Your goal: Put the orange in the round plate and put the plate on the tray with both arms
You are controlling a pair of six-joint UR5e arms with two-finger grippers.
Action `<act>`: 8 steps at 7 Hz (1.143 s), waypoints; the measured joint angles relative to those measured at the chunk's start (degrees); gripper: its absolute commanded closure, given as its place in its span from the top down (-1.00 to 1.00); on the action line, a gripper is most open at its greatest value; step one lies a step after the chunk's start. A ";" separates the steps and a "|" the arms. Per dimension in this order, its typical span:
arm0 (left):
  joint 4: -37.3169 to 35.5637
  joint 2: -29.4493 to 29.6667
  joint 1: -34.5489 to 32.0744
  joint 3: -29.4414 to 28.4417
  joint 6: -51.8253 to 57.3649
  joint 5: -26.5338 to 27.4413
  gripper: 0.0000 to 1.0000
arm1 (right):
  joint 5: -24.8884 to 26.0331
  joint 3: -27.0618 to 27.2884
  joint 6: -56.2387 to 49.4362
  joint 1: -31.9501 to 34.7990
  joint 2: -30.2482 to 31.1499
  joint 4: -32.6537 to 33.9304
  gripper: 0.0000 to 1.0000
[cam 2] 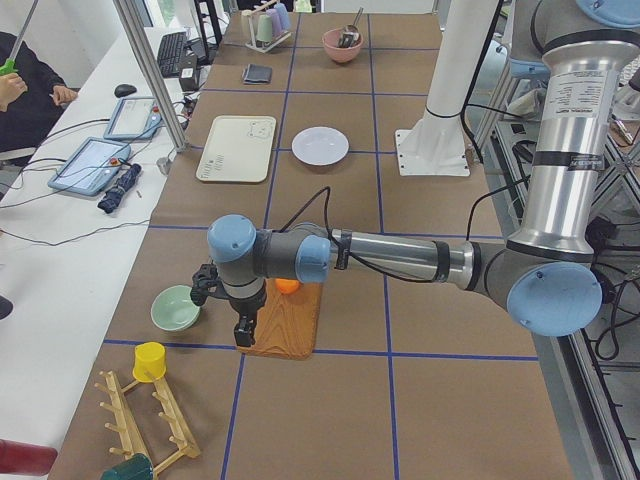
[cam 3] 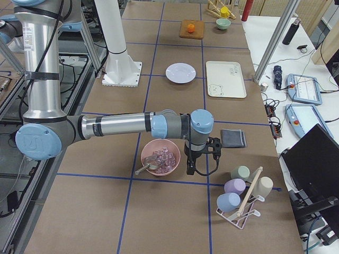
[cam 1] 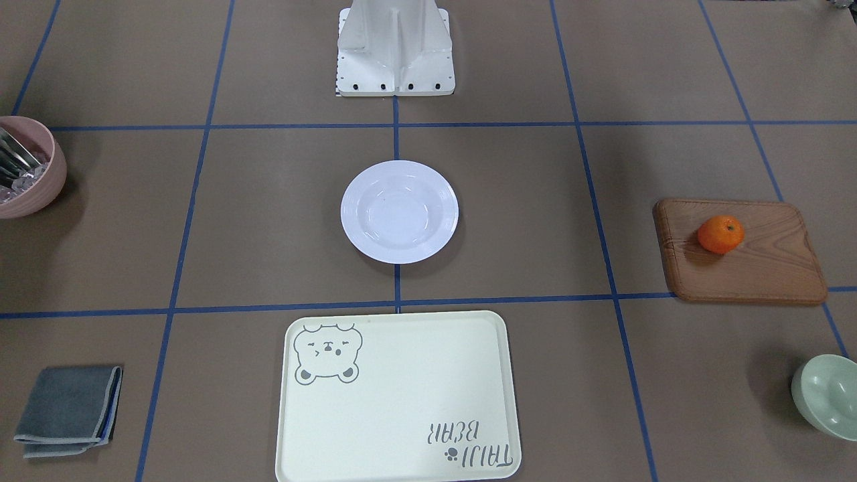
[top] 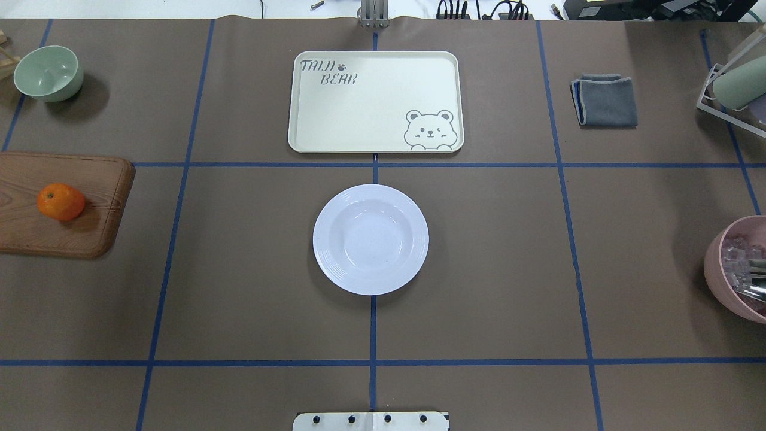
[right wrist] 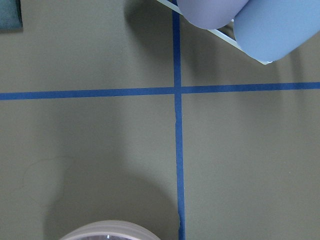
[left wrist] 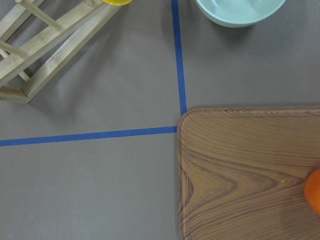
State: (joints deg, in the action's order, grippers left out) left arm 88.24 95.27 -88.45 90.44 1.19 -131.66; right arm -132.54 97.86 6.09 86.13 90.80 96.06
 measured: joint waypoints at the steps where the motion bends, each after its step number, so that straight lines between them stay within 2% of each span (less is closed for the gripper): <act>1: 0.00 -0.01 -0.04 0.00 0.03 0.00 0.98 | -0.02 -0.02 -0.02 0.00 -0.01 0.00 1.00; 8: 0.98 0.02 0.03 0.60 0.09 0.21 0.98 | 0.00 0.11 -0.02 0.00 -0.25 -0.02 1.00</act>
State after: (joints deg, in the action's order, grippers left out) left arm 89.22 95.30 -88.42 91.03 1.27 -131.45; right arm -132.54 97.97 6.07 86.13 90.55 96.04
